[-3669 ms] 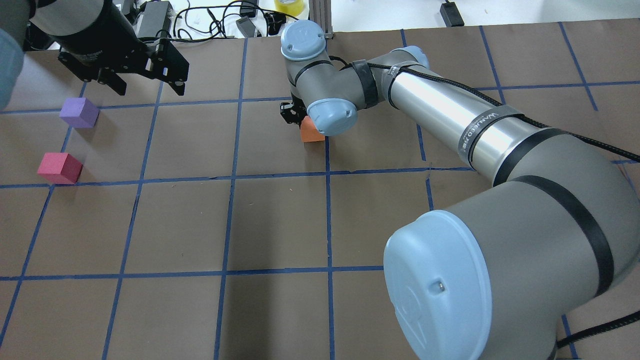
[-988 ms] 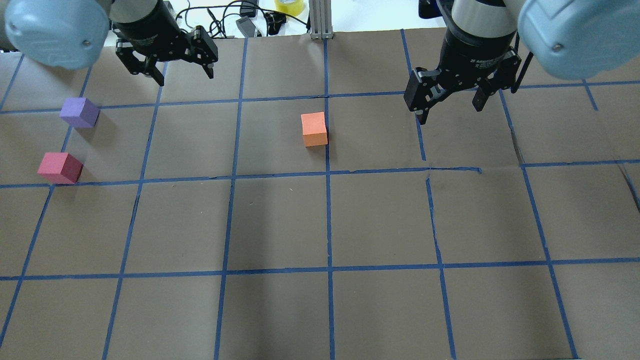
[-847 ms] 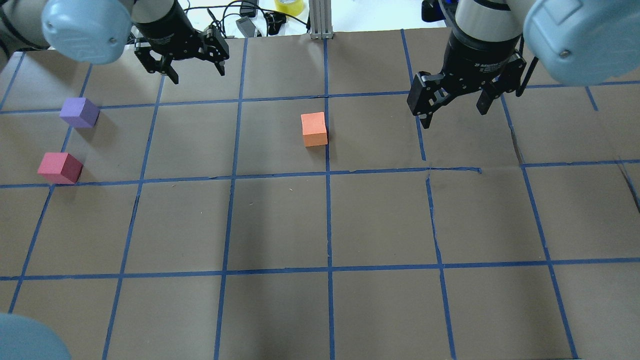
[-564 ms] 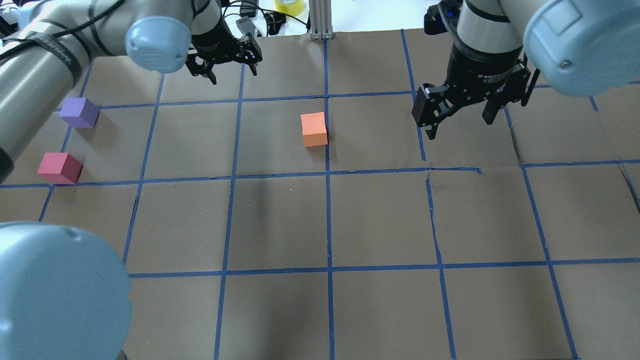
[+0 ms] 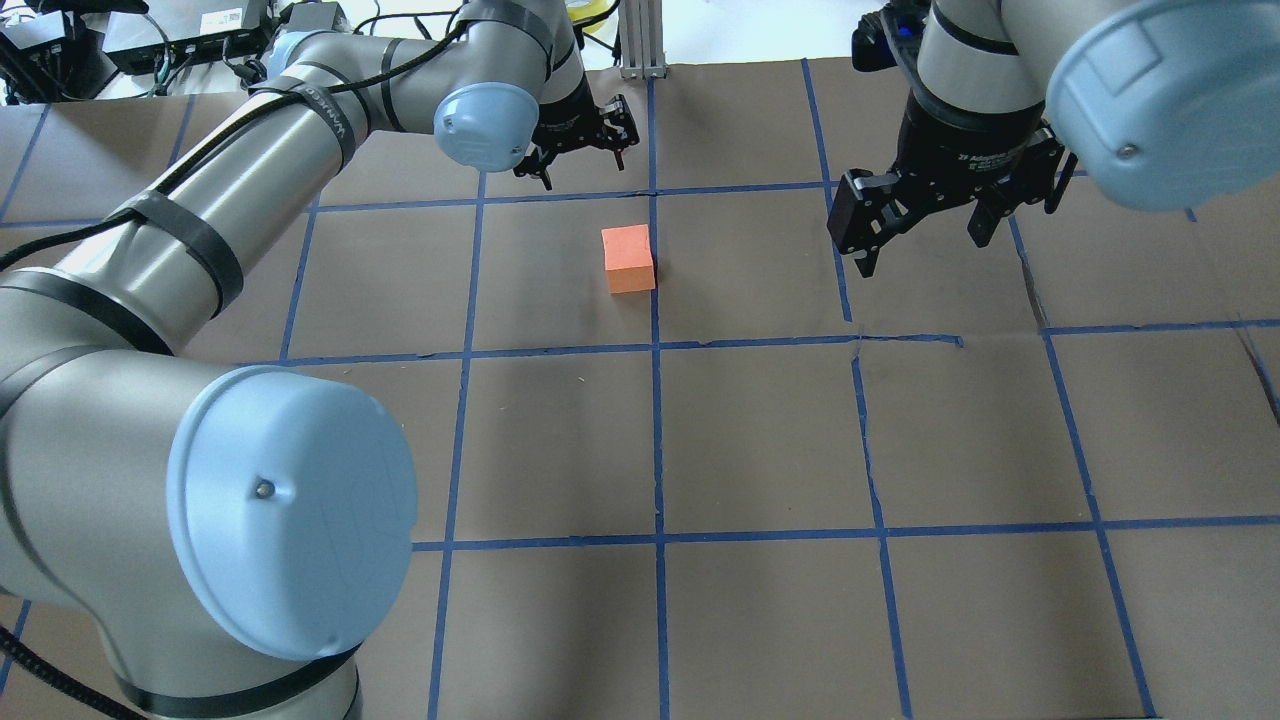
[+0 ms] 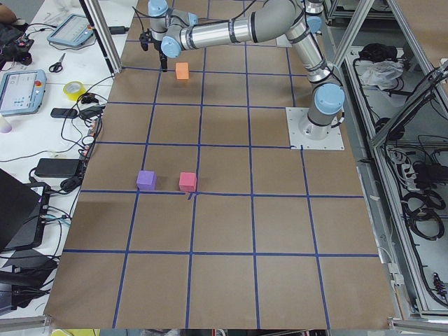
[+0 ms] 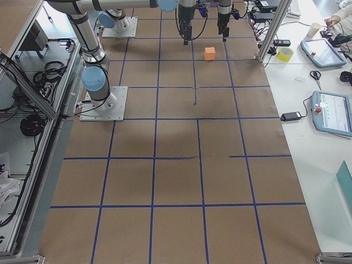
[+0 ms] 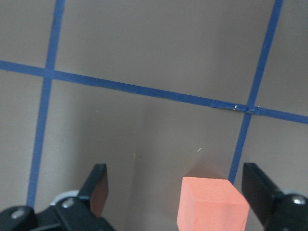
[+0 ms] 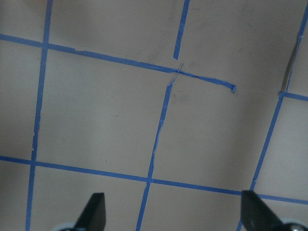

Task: Arrange blocks in a line
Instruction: 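Reach the left gripper to the orange cube and grasp it, then carry the orange cube with the left gripper toward the purple cube, then lower the orange cube between the purple and pink cubes with the left gripper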

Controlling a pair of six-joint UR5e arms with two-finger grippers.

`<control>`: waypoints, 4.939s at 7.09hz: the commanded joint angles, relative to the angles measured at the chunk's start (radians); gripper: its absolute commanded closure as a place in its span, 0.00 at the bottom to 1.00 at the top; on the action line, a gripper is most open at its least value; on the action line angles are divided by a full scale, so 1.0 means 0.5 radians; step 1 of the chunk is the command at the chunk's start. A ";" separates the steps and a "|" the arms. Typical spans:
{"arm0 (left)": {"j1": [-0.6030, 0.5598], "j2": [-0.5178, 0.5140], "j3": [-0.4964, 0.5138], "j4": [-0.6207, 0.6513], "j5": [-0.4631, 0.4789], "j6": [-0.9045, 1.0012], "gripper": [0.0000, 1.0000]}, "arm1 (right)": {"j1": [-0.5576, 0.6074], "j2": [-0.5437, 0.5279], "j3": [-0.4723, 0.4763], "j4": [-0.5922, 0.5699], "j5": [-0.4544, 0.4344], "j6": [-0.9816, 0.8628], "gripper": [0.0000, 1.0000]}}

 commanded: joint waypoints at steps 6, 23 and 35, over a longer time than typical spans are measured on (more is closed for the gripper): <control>-0.126 -0.101 -0.003 -0.214 0.000 -0.016 0.00 | -0.076 -0.018 0.003 -0.134 0.031 -0.043 0.00; 1.184 0.129 -0.077 -0.258 0.037 1.625 1.00 | -0.085 -0.015 0.006 -0.140 0.034 -0.049 0.00; 1.491 -0.006 -0.046 -0.187 0.384 1.957 1.00 | -0.085 -0.012 0.006 -0.140 0.034 -0.046 0.00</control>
